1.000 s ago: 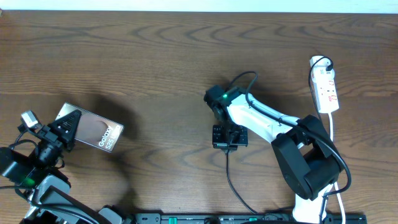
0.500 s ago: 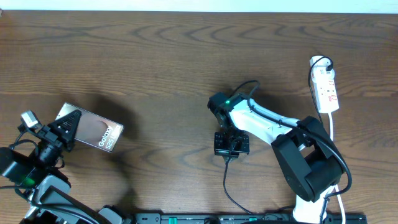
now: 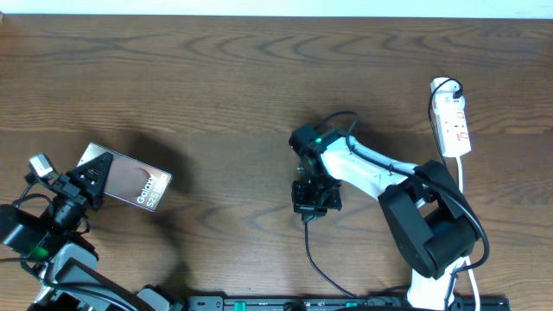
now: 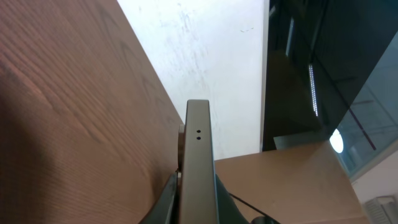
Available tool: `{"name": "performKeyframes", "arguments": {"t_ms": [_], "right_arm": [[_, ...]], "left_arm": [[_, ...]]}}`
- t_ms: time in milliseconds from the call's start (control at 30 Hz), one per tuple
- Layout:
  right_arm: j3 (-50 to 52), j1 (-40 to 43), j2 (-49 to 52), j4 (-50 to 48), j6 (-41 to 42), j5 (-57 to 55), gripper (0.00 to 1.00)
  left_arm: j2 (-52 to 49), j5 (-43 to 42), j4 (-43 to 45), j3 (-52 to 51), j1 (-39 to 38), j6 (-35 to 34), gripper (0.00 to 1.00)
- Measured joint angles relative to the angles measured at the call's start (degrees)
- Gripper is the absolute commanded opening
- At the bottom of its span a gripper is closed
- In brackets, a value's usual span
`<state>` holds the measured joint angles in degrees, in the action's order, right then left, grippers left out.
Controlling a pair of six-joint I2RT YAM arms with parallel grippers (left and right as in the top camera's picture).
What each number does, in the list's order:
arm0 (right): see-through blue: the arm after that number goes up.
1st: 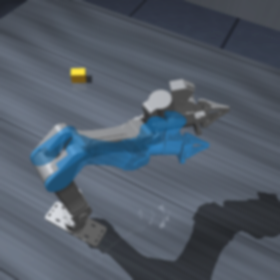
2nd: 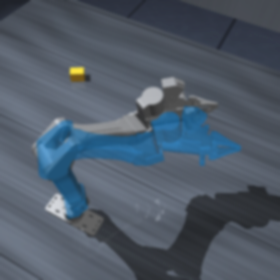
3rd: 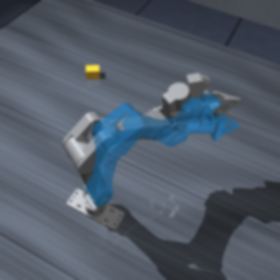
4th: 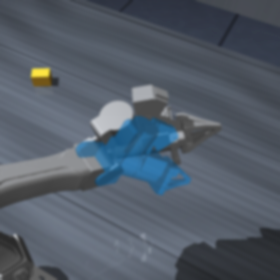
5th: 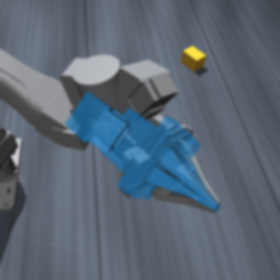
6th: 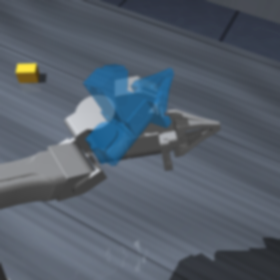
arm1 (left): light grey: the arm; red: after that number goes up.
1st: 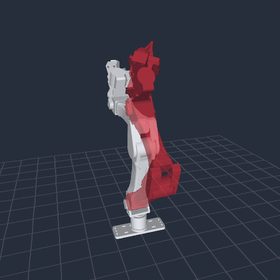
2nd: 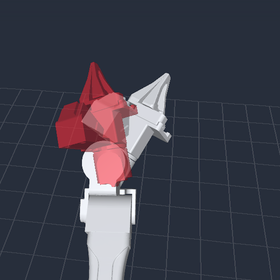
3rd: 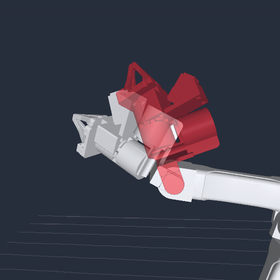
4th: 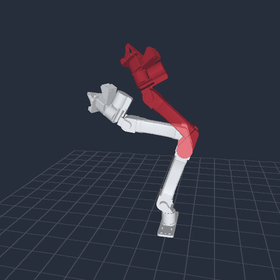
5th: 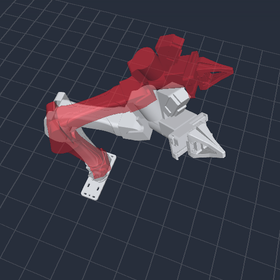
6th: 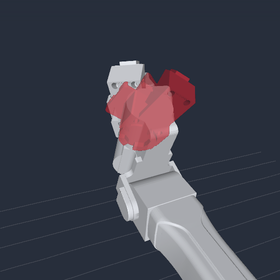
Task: Plug charger to phone and switch on socket
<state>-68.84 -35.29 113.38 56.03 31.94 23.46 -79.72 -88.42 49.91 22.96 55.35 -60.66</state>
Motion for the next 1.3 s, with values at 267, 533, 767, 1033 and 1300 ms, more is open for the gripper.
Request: {"name": "performKeyframes", "arguments": {"t_ms": [267, 533, 767, 1033, 1300], "right_arm": [[-5.8, 2.4, 0.6, -0.2, -10.6, 2.8, 0.01], [-12.7, 2.5, 0.6, -0.4, -15.8, 4.0, 0.01], [-15.4, 2.5, 0.6, -5.5, -22.2, 10.1, 0.01], [-15.6, 2.5, 0.6, -16.1, -38.1, 37.9, 0.01], [-15.6, 2.0, 0.6, -20.3, -50.4, 53.5, 0.01]], "left_arm": [[0.0, 0.0, 0.0, 0.0, 0.0, 0.0, 0.07], [0.0, 0.0, 0.0, 0.0, 0.0, 0.0, 0.08], [0.0, 0.0, 0.0, 0.0, 0.0, 0.0, 0.08], [0.0, 0.0, 0.0, 0.0, 0.0, 0.0, 0.07], [0.0, 0.0, 0.0, 0.0, 0.0, 0.0, 0.07]]}}
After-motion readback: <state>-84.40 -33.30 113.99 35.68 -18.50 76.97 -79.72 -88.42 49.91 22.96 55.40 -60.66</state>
